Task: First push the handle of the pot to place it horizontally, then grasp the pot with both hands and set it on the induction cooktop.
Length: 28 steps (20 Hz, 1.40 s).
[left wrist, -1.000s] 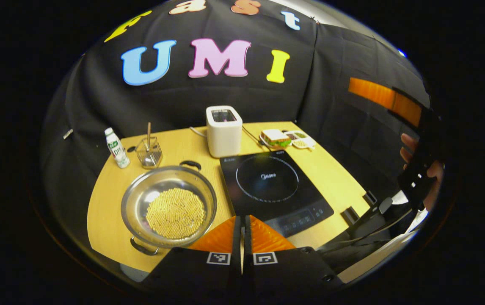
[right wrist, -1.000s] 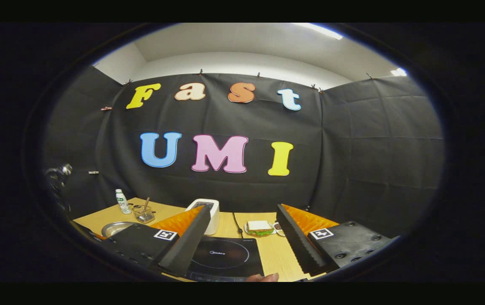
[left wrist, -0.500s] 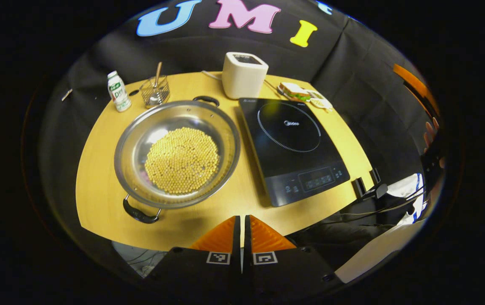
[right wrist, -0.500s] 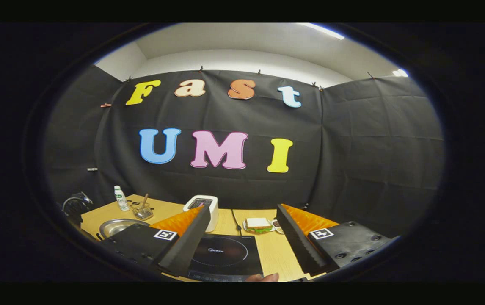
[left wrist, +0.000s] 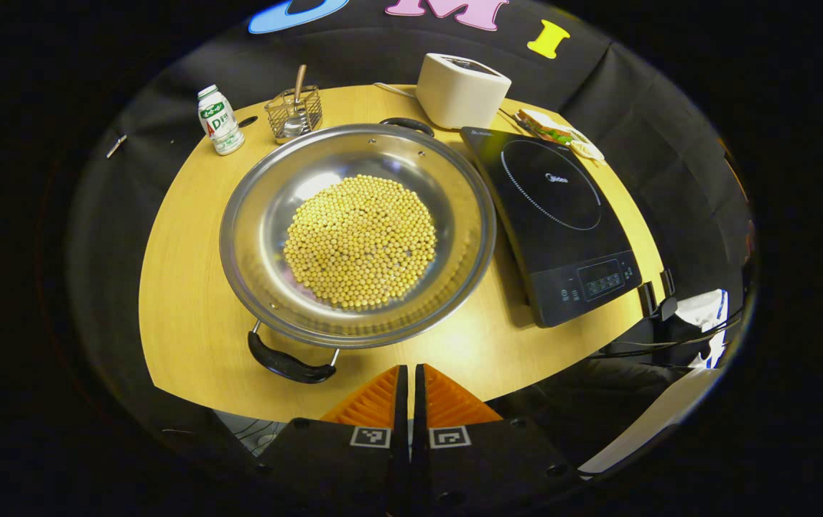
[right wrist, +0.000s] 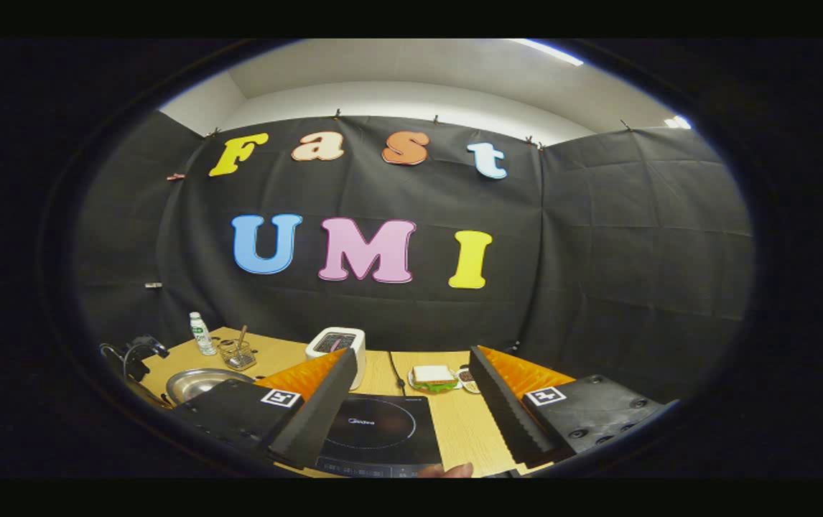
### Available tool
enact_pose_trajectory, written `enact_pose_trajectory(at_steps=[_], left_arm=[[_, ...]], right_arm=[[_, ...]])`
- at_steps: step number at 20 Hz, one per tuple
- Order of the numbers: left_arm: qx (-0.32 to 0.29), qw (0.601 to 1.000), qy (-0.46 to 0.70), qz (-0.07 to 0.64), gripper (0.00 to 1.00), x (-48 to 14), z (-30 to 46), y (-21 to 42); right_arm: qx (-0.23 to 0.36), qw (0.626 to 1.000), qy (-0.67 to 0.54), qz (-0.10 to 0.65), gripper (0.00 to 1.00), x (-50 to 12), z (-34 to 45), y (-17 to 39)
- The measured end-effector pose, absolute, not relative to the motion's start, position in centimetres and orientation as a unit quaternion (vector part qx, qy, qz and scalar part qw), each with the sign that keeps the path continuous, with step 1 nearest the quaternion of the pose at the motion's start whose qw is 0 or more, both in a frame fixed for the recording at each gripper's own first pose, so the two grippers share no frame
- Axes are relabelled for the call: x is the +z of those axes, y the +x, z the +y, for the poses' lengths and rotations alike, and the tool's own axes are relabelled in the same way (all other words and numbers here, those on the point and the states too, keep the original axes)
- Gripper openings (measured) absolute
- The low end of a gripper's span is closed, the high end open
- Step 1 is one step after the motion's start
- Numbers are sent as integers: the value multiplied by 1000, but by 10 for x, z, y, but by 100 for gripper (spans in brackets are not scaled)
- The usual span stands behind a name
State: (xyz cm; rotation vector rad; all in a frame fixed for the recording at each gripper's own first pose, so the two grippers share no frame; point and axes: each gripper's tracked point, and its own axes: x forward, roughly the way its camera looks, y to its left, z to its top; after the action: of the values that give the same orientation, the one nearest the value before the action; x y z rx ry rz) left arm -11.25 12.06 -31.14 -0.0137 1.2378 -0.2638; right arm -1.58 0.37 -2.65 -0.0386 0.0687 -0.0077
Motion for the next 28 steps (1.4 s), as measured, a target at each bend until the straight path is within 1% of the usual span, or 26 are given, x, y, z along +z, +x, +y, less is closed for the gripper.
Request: enact_pose_trajectory(at_steps=[2,3,8,12,19,28], left_arm=[[-118,802,-2,585,5,-322,129,-109],[-114,802,1,587,5,-327,133,-106],[-94,803,4,589,5,-339,150,-102],[-94,805,-10,586,5,-343,155,-98],[-77,807,11,586,5,-348,188,-89],[-14,807,18,590,5,-359,259,-68]], right_arm=[[-5,999,-22,35,96,-28,2,-16],[-6,999,-23,35,98,-28,2,-16],[-14,999,-23,38,98,-30,-6,-16],[-17,999,-19,44,98,-34,-7,-16],[-13,999,-25,47,98,-35,-2,-13],[-27,998,-31,51,97,-38,-5,-8]])
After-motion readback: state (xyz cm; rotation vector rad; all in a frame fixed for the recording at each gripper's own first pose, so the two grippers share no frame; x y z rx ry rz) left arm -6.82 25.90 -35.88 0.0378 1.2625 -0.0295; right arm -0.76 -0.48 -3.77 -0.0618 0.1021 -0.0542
